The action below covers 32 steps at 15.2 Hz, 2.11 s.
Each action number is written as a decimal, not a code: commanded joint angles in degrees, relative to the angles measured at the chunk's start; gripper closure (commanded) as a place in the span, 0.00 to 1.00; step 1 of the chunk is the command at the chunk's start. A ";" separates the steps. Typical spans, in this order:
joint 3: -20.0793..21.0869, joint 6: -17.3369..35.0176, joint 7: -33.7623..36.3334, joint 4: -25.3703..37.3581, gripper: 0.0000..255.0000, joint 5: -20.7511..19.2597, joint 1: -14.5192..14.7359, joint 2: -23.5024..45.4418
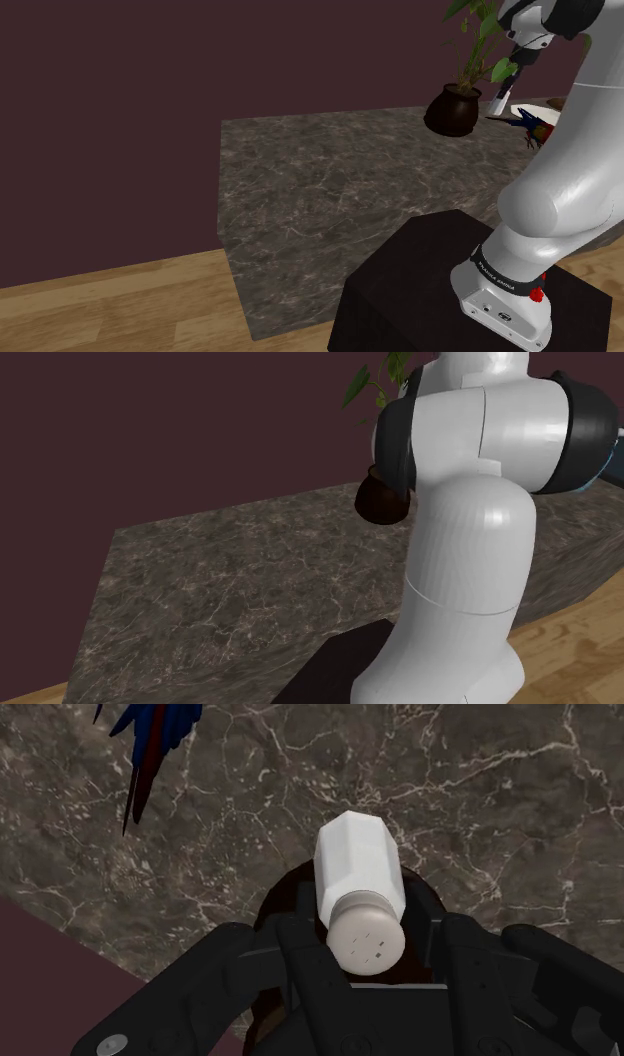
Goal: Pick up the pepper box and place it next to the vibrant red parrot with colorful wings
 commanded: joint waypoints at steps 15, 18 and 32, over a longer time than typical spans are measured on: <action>1.95 10.62 -2.84 -7.14 1.00 4.49 -1.29 4.71; 2.53 12.47 -3.55 -8.09 1.00 5.61 -1.72 5.88; 2.80 13.24 -3.87 -8.45 0.00 6.11 -1.92 6.41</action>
